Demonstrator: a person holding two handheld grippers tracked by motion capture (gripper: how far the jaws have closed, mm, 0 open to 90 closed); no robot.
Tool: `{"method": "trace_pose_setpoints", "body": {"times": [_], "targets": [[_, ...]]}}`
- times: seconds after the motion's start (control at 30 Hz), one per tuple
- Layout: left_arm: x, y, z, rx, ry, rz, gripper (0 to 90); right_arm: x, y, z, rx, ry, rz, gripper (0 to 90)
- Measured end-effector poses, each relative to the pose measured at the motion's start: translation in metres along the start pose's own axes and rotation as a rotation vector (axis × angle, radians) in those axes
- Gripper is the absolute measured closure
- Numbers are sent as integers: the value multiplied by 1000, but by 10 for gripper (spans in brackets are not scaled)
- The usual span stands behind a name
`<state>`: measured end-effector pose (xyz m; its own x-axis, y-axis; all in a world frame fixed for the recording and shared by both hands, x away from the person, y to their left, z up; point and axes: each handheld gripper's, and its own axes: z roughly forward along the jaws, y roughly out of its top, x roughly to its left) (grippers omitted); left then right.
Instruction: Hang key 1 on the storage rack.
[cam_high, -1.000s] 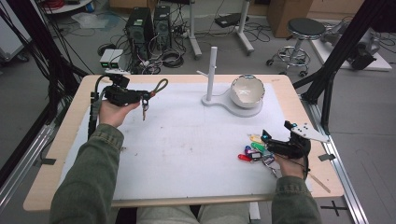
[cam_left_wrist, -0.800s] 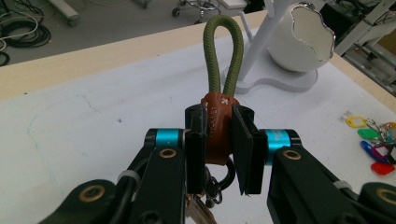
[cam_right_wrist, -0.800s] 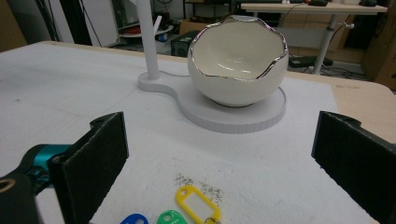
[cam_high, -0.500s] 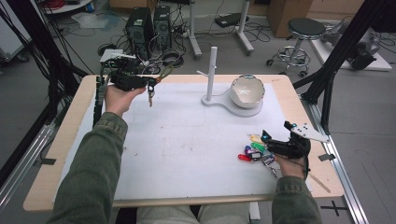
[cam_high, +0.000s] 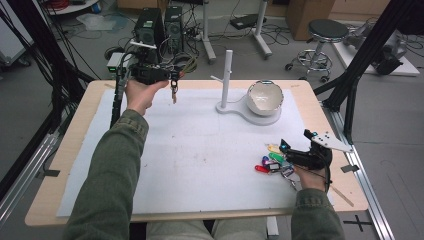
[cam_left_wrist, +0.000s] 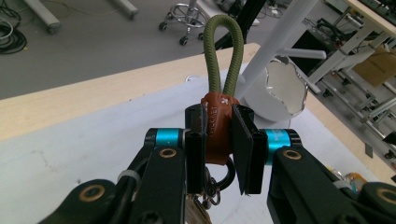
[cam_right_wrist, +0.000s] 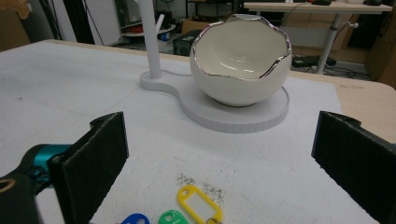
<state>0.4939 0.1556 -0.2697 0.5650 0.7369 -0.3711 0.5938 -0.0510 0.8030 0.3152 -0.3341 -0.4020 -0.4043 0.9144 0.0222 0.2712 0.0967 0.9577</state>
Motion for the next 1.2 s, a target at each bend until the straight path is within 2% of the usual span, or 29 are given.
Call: {"method": "trace_pose_setpoints", "body": {"times": [0.1,0.17,0.33,0.47,0.7,0.9,1.2], "targets": [[-2,2,7,7,-3,-7,758,0,0,0,0,0,3,28],[-1,1,13,4,-14,-26,758,0,0,-1,1,-2,7,29],[-2,-4,28,3,-65,-53,758,0,0,-1,-6,-2,6,29],[-4,-7,42,14,-83,-61,758,0,0,-1,-6,-2,5,28],[-3,-14,60,49,-90,-67,758,-1,0,-1,-9,-2,12,29],[-2,-18,67,64,-111,-79,758,-2,0,-2,-10,0,14,29],[-3,-24,78,89,-107,-86,757,-2,0,-2,-8,2,12,28]]}}
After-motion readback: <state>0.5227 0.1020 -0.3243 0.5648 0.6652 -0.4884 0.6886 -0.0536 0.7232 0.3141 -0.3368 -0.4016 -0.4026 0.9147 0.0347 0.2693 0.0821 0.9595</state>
